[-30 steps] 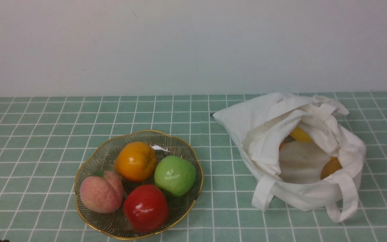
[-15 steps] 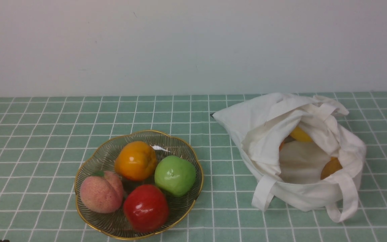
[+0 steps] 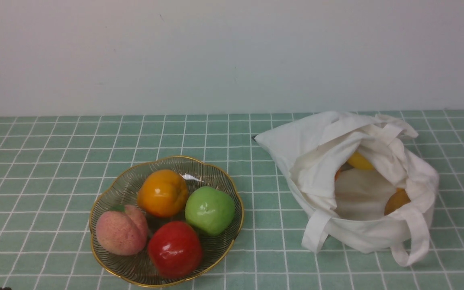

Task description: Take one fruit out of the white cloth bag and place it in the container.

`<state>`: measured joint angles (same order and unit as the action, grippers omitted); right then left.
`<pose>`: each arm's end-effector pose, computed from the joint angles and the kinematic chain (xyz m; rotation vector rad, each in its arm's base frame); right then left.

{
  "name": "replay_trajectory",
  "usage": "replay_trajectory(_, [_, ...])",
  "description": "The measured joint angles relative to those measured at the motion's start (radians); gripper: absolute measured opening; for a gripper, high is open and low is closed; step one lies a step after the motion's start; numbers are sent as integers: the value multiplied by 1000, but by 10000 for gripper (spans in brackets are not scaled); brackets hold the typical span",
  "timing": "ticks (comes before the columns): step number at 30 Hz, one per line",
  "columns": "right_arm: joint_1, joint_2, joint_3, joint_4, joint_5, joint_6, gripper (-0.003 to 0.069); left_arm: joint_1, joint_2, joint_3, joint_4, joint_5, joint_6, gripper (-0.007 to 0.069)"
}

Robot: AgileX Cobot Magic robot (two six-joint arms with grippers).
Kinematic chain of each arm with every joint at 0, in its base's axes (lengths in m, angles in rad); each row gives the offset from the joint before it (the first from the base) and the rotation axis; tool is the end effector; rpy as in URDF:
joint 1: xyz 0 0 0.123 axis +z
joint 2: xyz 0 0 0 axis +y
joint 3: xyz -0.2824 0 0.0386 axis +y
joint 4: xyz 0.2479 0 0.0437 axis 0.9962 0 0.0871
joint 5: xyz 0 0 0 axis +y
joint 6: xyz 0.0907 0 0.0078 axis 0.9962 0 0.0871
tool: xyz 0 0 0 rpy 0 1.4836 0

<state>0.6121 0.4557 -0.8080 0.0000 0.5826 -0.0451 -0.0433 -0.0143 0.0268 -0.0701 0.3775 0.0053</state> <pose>0.0582 0.0408 0.3954 -0.5589 1.6393 0.4197 0.0522 -0.0046 0.1710 0.0023 1.8737 -0.0953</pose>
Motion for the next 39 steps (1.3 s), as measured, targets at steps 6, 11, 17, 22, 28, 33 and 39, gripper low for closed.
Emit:
replay_trajectory(6, [-335, -180, 308, -28, -80, -1, -14, 0, 0, 0, 0, 0, 0, -8])
replay_trajectory(11, [-489, -349, 559, -54, -108, -2, -14, 0, 0, 0, 0, 0, 0, -8])
replay_trajectory(17, [-581, -462, 818, -70, -140, 0, -14, 0, 0, 0, 0, 0, 0, -8])
replay_trajectory(22, [-591, -464, 826, -47, -186, 15, -14, 0, 0, 0, 0, 0, 0, -8])
replay_trajectory(28, [-593, -464, 826, -46, -186, 15, -14, 0, 0, 0, 0, 0, 0, -8])
replay_trajectory(33, [-593, -464, 826, -45, -186, 15, -14, 0, 0, 0, 0, 0, 0, -8])
replay_trajectory(39, [-593, -464, 826, -45, -186, 15, -14, 0, 0, 0, 0, 0, 0, -8])
